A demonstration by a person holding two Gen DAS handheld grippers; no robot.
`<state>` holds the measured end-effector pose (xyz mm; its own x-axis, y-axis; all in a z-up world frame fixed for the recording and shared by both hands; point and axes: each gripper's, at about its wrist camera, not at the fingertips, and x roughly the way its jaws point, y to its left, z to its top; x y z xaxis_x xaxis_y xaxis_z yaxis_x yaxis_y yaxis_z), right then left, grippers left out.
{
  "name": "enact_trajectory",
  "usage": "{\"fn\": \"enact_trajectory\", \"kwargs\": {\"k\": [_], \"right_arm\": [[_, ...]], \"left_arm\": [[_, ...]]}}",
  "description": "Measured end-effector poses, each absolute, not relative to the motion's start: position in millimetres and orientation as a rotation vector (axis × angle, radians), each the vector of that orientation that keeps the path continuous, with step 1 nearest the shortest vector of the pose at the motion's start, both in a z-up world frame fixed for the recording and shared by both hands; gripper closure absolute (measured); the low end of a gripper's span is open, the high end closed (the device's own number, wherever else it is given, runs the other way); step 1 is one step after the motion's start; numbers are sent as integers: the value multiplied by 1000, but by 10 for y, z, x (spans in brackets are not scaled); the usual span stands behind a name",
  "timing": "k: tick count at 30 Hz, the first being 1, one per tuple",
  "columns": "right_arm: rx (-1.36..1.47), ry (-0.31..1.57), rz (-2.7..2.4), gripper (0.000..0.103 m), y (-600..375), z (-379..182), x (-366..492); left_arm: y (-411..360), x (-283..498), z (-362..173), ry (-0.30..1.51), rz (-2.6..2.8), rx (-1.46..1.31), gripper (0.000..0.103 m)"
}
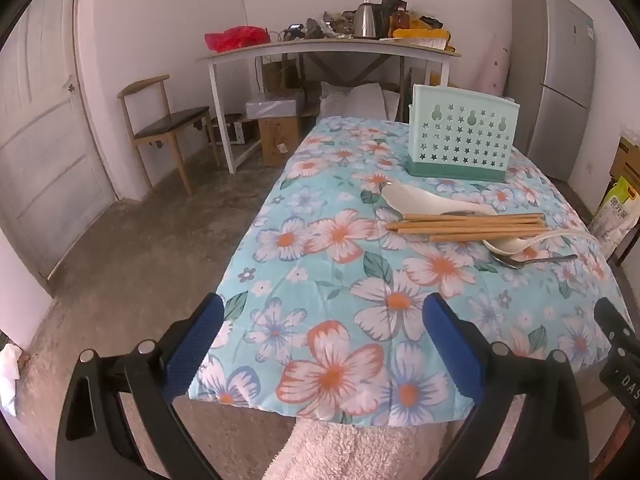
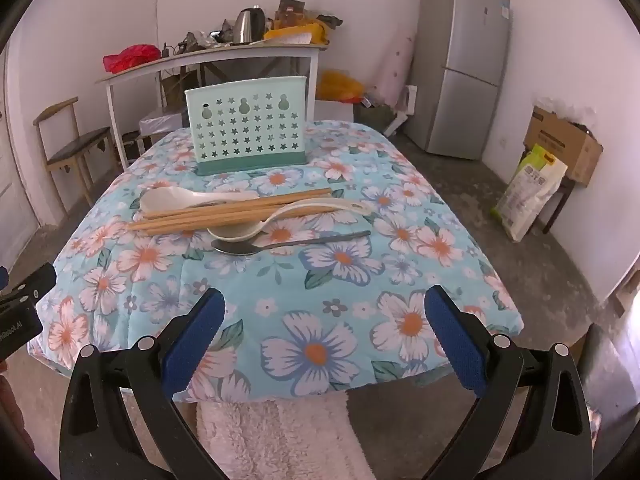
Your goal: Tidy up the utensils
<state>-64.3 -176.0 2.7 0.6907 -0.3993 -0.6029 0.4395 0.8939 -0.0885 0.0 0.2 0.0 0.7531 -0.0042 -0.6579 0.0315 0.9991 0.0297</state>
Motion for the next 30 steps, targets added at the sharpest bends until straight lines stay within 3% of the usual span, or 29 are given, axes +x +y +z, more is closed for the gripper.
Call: {"fn": "enact_trajectory", "kwargs": {"k": [30], "right_arm": [[61,652,-476,8,-1788,73,-567]], "left_arm": [[77,38,14,714,-9,44,6]]}}
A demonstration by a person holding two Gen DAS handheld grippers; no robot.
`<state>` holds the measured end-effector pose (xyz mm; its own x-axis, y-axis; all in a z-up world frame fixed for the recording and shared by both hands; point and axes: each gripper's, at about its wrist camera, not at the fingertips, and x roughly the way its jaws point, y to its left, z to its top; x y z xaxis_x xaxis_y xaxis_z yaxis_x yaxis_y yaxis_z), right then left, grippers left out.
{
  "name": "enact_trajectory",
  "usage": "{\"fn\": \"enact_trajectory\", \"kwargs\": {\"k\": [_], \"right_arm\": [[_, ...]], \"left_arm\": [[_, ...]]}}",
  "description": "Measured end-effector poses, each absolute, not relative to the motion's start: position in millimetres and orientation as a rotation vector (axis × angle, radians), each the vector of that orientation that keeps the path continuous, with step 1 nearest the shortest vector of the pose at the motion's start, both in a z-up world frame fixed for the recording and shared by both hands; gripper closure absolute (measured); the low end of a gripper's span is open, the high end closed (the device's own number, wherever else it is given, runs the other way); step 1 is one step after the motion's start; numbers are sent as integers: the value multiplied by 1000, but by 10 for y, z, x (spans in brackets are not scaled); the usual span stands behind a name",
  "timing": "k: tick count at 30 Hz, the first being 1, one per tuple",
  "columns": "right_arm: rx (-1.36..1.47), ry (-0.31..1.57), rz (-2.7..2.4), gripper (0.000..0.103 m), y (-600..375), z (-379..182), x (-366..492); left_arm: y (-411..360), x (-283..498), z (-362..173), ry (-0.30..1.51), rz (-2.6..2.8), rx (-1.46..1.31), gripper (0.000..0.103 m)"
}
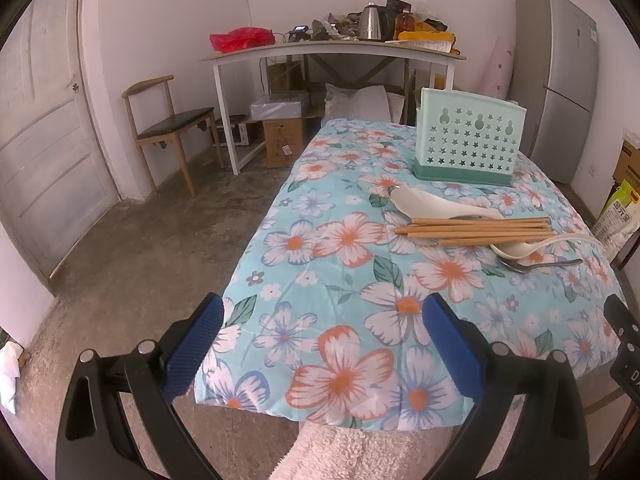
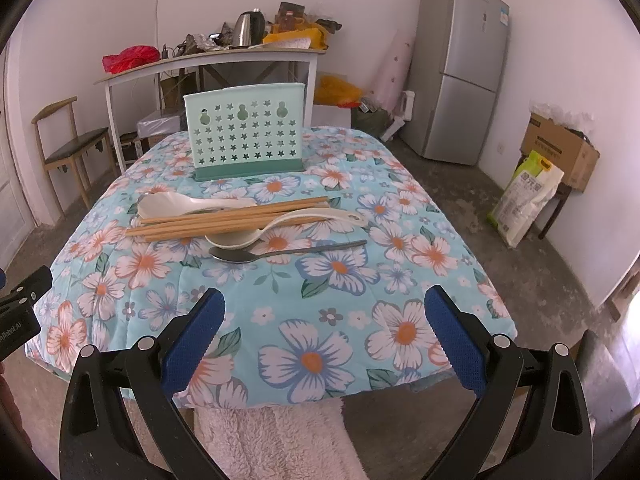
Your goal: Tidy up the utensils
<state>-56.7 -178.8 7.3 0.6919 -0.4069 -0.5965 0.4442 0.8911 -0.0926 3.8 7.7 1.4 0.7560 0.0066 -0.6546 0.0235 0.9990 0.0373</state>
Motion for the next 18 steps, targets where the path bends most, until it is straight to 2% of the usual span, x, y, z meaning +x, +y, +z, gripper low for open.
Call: {"fn": "enact_trajectory", "kwargs": {"k": [18], "right_arm": [[57,650,-477,8,-1782,59,-564]], "left_arm": [[110,36,32,713,-11,41,6]]}}
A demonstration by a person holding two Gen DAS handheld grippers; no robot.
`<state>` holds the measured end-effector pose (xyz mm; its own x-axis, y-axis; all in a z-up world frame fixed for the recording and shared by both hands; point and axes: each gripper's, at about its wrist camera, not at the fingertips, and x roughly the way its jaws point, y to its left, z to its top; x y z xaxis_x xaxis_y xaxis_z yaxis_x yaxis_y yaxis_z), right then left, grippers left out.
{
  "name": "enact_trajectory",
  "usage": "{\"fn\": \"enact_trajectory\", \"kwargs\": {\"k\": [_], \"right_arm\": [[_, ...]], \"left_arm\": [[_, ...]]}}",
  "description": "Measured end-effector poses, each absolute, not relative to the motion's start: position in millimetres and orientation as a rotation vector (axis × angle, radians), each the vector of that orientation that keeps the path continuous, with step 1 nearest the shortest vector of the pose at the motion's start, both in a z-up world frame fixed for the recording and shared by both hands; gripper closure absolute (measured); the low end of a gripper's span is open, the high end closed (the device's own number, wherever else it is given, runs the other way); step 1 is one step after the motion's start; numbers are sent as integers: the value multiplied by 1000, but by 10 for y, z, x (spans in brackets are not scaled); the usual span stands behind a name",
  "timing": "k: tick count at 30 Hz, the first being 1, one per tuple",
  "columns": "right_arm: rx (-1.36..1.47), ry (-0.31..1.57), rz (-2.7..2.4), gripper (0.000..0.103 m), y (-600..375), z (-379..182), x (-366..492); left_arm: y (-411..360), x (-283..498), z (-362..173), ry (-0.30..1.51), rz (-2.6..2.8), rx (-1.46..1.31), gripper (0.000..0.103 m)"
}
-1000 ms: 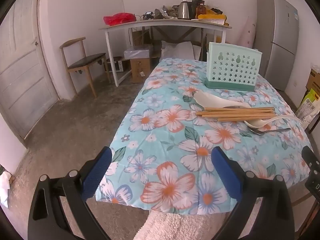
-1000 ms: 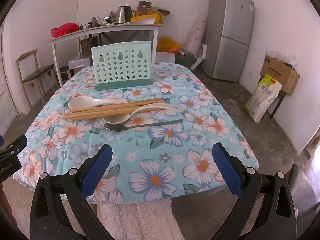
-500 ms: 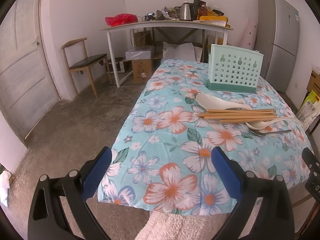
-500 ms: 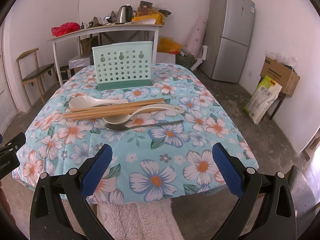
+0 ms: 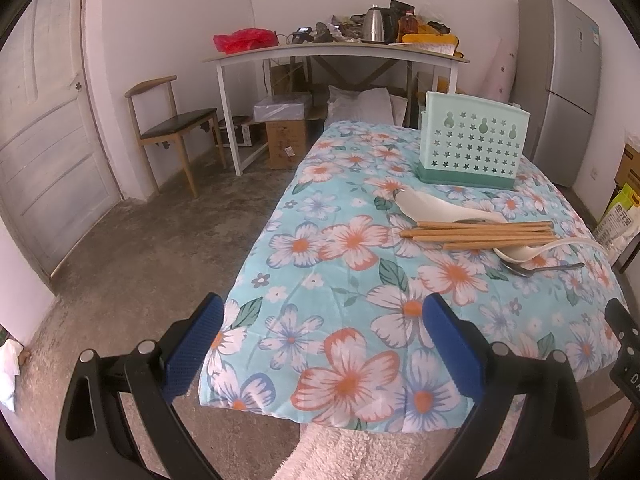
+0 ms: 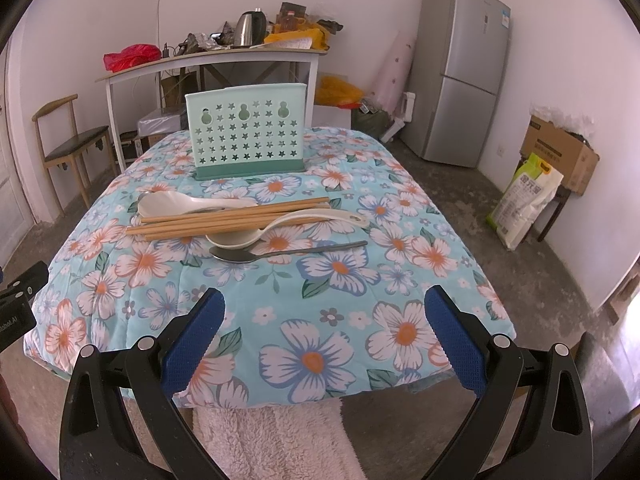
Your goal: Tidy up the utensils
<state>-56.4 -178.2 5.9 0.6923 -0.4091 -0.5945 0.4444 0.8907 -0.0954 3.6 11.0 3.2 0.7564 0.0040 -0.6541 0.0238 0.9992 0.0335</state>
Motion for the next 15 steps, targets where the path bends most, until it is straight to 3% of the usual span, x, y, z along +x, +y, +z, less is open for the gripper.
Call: {"fn": "enact_trajectory", "kwargs": {"k": [15], "right_arm": [[50,651,-479,8,-1784,76,-563]], "left_arm": [[117,32,31,711,-12,40,6]]}}
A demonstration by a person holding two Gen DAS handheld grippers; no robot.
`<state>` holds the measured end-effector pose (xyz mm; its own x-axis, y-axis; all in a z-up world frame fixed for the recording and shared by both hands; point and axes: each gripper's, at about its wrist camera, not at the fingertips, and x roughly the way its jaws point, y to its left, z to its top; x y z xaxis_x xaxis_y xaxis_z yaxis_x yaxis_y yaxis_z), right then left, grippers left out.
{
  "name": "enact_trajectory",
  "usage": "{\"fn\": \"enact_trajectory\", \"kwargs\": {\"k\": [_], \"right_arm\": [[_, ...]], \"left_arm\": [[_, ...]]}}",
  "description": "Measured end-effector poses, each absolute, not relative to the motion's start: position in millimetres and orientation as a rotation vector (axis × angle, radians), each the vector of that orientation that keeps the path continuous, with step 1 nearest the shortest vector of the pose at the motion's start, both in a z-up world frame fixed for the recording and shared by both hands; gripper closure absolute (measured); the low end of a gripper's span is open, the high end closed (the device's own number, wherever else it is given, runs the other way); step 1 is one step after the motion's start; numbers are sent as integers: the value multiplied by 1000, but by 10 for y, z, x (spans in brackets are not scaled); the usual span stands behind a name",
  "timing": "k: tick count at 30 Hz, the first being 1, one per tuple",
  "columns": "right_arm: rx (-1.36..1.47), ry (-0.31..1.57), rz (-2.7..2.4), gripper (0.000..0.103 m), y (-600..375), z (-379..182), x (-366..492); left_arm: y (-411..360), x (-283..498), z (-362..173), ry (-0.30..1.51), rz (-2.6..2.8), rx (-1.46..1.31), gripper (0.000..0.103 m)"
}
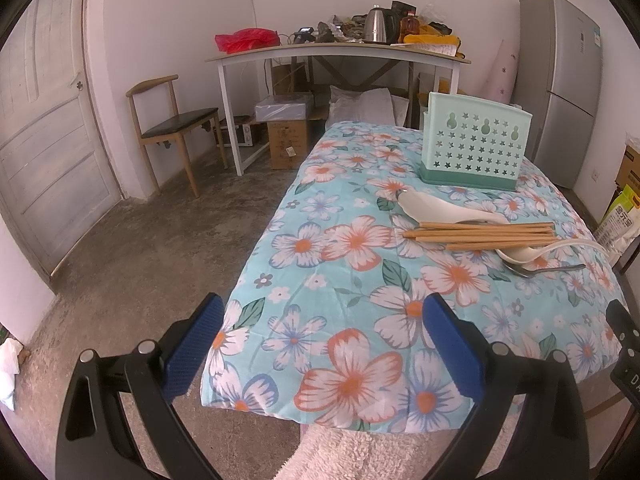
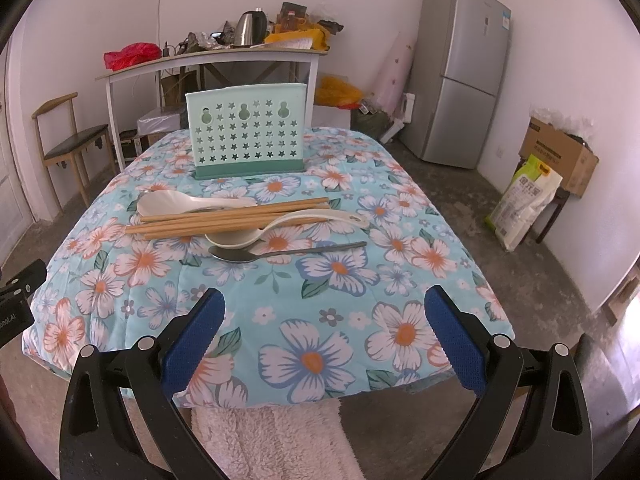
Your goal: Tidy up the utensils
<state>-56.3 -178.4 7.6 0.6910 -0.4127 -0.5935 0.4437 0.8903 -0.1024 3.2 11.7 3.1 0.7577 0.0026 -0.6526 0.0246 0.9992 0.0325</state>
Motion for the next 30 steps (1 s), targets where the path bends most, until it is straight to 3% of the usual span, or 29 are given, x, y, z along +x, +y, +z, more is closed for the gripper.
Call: {"fn": "enact_trajectory", "kwargs": {"k": [30], "right_arm": [[48,634,-496,8,-1830,50,-561]], "left_arm": [[145,3,119,639,-59,38,6]]}}
